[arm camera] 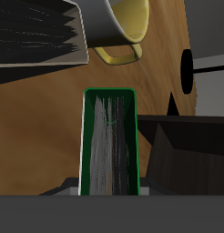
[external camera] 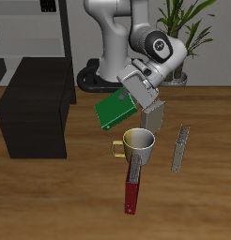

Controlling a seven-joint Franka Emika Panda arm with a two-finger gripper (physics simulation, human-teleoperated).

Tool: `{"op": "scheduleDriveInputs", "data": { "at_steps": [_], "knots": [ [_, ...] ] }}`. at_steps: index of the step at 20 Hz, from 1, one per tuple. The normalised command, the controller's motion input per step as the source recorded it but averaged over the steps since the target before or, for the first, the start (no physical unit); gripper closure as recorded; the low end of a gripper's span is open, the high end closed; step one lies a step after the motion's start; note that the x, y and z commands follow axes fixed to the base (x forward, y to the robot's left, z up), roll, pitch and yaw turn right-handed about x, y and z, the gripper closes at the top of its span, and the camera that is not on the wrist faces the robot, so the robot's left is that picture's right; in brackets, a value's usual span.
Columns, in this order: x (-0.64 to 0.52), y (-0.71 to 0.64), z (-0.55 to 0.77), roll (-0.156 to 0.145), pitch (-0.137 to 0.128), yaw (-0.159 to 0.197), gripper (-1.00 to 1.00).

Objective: Place the green book in the top region of the shelf

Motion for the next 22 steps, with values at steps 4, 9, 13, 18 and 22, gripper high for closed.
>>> {"op": "scheduleDriveInputs", "data": {
  "at_steps": [4,9,13,18,22],
  "knots": [
    [-0.02,-0.23,-0.02,-0.073,-0.010,-0.019,1.00],
    [0.01,-0.11,-0.01,-0.056,-0.010,-0.007,1.00],
    [-0.01,-0.13,-0.02,-0.041,0.001,-0.002,1.00],
    [0.01,-0.14,0.08,-0.060,-0.022,-0.010,1.00],
    [0.00,-0.29,0.08,-0.069,-0.005,-0.022,1.00]
  ]
}}
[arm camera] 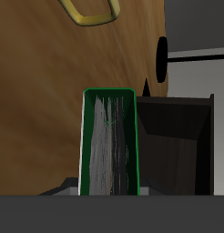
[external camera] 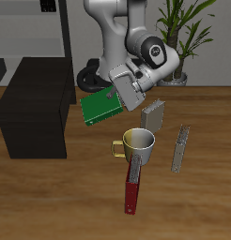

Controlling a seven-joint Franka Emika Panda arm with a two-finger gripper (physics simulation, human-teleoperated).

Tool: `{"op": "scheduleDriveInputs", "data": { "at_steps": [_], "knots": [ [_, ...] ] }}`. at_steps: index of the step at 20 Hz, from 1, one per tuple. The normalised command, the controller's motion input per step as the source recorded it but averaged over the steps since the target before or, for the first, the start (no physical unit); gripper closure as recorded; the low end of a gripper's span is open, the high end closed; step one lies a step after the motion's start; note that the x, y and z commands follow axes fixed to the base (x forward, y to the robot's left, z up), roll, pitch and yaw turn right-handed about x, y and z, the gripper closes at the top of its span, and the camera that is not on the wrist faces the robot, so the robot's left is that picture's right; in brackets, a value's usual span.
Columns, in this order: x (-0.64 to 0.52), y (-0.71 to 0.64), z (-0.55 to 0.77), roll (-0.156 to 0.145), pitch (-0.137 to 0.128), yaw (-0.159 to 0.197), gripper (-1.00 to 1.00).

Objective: Place the green book in the top region of the shelf

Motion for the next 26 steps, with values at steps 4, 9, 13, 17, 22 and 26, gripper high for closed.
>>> {"op": "scheduleDriveInputs", "data": {
  "at_steps": [4,9,13,17,22,26],
  "knots": [
    [0.01,-0.17,0.00,-0.054,0.004,-0.019,1.00],
    [0.01,-0.13,0.07,-0.049,-0.046,0.002,1.00],
    [0.04,-0.22,0.08,-0.042,-0.002,-0.016,1.00],
    [0.02,-0.17,0.15,-0.045,-0.010,-0.027,1.00],
    [0.07,-0.24,0.08,-0.036,-0.007,-0.008,1.00],
    [0.07,-0.24,0.11,-0.043,-0.016,-0.021,1.00]
  ]
}}
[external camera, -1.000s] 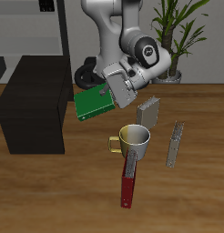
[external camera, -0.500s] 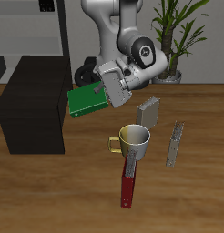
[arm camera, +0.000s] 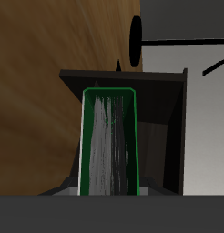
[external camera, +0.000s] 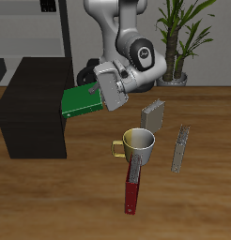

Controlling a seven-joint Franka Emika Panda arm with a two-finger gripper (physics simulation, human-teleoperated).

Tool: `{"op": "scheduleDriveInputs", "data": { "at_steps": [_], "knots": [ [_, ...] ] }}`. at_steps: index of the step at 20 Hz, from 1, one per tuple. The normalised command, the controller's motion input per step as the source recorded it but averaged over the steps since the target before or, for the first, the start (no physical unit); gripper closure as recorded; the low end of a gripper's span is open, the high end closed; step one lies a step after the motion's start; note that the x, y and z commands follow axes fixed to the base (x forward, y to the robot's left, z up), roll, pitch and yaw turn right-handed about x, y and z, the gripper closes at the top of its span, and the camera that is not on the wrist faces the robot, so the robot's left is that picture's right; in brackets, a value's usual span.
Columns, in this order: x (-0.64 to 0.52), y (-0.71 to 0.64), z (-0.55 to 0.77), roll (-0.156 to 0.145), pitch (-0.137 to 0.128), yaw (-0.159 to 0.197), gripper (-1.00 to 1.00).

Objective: Place the green book in the top region of the shelf

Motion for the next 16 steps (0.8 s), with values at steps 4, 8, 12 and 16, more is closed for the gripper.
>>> {"op": "scheduleDriveInputs", "data": {
  "at_steps": [4,8,12,16],
  "knots": [
    [0.05,-0.22,0.06,-0.042,-0.008,-0.005,1.00],
    [0.06,-0.16,0.10,-0.041,-0.012,-0.010,1.00],
    [0.02,-0.04,0.06,-0.007,-0.016,-0.006,1.00],
    [0.07,-0.09,-0.06,-0.014,0.022,0.000,1.00]
  ]
}}
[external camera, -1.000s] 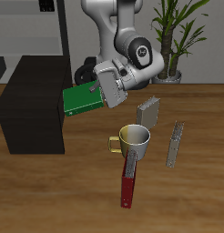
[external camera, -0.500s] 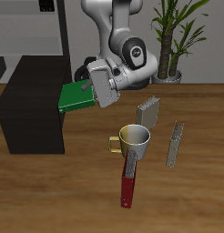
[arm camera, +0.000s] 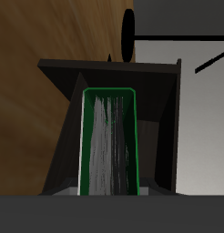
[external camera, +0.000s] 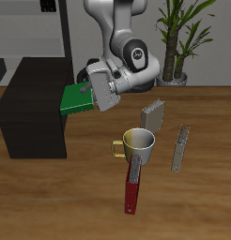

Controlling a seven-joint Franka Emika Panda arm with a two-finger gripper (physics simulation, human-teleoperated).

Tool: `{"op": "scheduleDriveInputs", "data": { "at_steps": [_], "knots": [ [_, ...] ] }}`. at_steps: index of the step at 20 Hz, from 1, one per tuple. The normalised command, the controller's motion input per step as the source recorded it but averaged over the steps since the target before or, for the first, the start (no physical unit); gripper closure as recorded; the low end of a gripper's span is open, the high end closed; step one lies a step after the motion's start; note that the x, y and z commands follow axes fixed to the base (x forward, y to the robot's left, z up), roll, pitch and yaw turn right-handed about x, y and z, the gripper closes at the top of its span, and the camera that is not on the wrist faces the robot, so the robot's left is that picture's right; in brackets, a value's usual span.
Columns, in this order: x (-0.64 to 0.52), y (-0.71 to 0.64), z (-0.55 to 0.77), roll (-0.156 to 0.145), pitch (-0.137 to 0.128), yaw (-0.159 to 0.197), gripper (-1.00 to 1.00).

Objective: Place the green book in the top region of the shelf

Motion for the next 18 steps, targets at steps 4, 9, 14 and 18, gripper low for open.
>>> {"op": "scheduleDriveInputs", "data": {
  "at_steps": [4,9,14,18],
  "knots": [
    [0.10,-0.09,-0.07,-0.009,0.013,0.002,1.00],
    [0.10,-0.15,-0.05,-0.007,0.034,0.002,1.00],
    [0.08,-0.11,-0.11,0.001,0.045,0.013,1.00],
    [0.06,-0.13,-0.12,-0.016,0.035,0.013,1.00]
  ]
}}
